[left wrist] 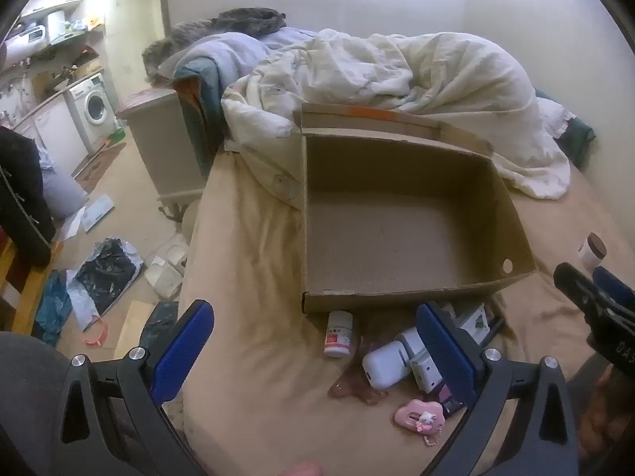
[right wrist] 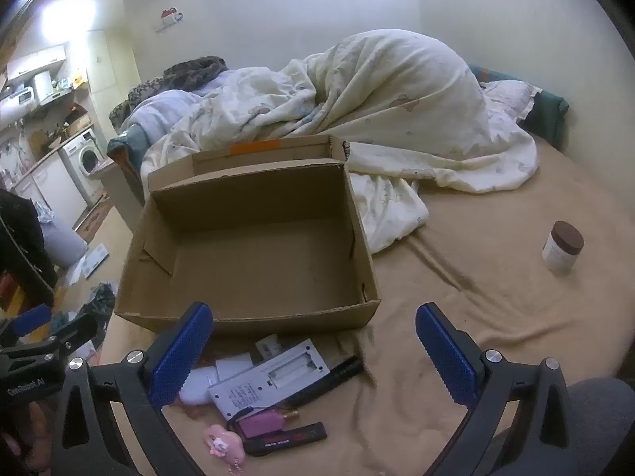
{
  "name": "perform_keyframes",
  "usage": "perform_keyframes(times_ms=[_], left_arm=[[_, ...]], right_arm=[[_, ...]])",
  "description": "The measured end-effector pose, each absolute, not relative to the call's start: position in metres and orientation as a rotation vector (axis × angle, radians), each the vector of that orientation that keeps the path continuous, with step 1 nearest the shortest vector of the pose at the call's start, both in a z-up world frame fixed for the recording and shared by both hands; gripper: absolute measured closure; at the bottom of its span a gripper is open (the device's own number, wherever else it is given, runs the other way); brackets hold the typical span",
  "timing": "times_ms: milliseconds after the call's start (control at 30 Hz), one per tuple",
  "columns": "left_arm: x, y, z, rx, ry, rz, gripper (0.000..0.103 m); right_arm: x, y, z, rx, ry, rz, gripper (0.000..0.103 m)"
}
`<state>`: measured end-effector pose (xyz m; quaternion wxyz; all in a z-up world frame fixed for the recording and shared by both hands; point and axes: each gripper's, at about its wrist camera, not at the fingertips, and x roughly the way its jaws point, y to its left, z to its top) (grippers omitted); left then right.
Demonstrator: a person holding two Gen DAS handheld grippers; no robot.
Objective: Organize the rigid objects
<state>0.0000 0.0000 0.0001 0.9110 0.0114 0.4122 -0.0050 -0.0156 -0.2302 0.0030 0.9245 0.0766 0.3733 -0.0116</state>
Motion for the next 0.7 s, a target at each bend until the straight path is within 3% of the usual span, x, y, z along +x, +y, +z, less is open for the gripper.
perform_keyframes(times_ms=[700], left_arm=[[-0.0013, 0.0015, 0.0061, 0.019, 0.845, -0.01, 0.001]], right_arm=[[-0.0166, -0.2292, 0.003, 0.151, 0.766, -0.034, 0.0]])
